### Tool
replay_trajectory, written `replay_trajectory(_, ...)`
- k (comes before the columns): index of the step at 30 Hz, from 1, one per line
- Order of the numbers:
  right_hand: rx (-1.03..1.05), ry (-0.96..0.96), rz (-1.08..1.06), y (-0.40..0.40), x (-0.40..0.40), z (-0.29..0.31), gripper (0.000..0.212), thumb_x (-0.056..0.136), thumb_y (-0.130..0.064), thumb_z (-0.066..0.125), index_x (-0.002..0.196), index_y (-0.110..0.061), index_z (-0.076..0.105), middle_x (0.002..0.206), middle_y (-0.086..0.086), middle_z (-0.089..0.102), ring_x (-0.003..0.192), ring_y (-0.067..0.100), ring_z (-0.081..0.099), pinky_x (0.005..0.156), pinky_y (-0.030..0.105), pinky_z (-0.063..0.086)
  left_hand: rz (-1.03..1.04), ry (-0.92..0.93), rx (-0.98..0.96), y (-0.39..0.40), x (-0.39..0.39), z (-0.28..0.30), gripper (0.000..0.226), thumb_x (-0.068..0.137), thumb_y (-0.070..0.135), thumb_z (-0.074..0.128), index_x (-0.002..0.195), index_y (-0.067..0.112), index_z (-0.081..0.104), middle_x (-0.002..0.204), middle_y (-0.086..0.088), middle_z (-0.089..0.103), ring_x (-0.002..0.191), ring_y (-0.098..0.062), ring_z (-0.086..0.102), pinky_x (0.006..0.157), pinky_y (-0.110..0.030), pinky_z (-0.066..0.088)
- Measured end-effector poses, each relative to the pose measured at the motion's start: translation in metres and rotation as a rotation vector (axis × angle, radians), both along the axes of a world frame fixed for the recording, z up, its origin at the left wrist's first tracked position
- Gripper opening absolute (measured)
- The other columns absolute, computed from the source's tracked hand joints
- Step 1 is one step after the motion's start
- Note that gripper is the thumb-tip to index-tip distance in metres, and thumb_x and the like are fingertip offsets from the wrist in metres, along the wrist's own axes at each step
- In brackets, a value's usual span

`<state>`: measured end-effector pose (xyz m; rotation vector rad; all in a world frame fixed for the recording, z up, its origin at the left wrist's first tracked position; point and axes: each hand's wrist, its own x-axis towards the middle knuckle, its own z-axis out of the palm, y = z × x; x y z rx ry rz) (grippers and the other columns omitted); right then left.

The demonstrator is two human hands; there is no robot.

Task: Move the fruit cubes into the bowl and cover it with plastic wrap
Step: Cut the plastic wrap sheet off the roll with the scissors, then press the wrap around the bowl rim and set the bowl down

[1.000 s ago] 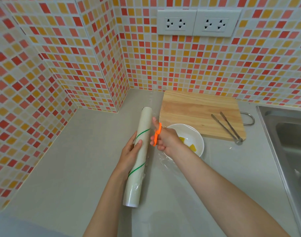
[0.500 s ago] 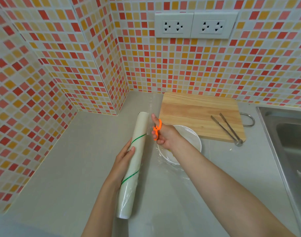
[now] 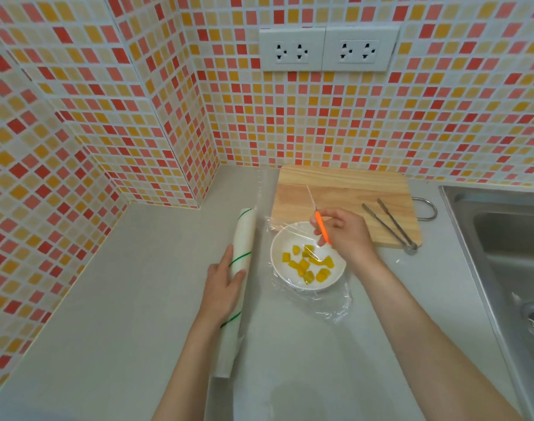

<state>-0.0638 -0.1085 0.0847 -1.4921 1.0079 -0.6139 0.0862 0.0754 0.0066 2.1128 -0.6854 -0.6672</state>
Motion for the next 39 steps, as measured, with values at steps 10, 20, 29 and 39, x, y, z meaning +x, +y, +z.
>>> replay_trajectory(10, -0.487, 0.757, -0.196, 0.007, -0.156, -0.072, 0.027, 0.080, -0.011, 0.065, 0.106, -0.004, 0.066, 0.093, 0.023, 0.067, 0.082, 0.041, 0.063, 0.074, 0.043, 0.050, -0.003, -0.254, 0.095, -0.004, -0.011, -0.008, 0.063, 0.092, 0.027, 0.053, 0.149, 0.028, 0.024, 0.119, -0.009, 0.036, 0.108, -0.030, 0.051, 0.094, -0.034, 0.040)
replay_trajectory(20, -0.691, 1.269, 0.167, 0.003, -0.158, -0.066, 0.022, 0.092, -0.020, 0.043, 0.110, -0.018, 0.055, 0.107, 0.003, 0.060, 0.100, 0.023, 0.061, 0.079, 0.031, 0.042, 0.029, -0.373, -0.124, -0.022, -0.032, 0.016, 0.050, 0.096, 0.023, 0.048, 0.142, 0.010, 0.038, 0.132, -0.016, 0.042, 0.125, -0.031, 0.041, 0.105, -0.039, 0.036)
replay_trajectory(29, -0.716, 1.307, 0.185, -0.006, -0.156, -0.061, 0.018, 0.092, -0.016, 0.041, 0.107, -0.017, 0.052, 0.104, 0.001, 0.062, 0.095, 0.021, 0.064, 0.076, 0.029, 0.043, 0.134, -0.079, -0.175, -0.080, -0.048, 0.027, 0.057, 0.099, 0.039, 0.035, 0.148, 0.011, 0.026, 0.145, -0.014, 0.046, 0.134, -0.029, 0.040, 0.099, -0.022, 0.029)
replay_trajectory(39, -0.690, 1.318, 0.232, 0.003, -0.161, -0.063, 0.023, 0.090, -0.013, 0.040, 0.108, -0.020, 0.052, 0.111, 0.000, 0.056, 0.104, 0.019, 0.057, 0.082, 0.028, 0.041, -0.088, 0.019, -0.087, -0.125, -0.036, 0.021, 0.050, 0.099, 0.042, 0.034, 0.143, 0.016, 0.038, 0.146, -0.007, 0.046, 0.135, -0.025, 0.040, 0.108, -0.033, 0.028)
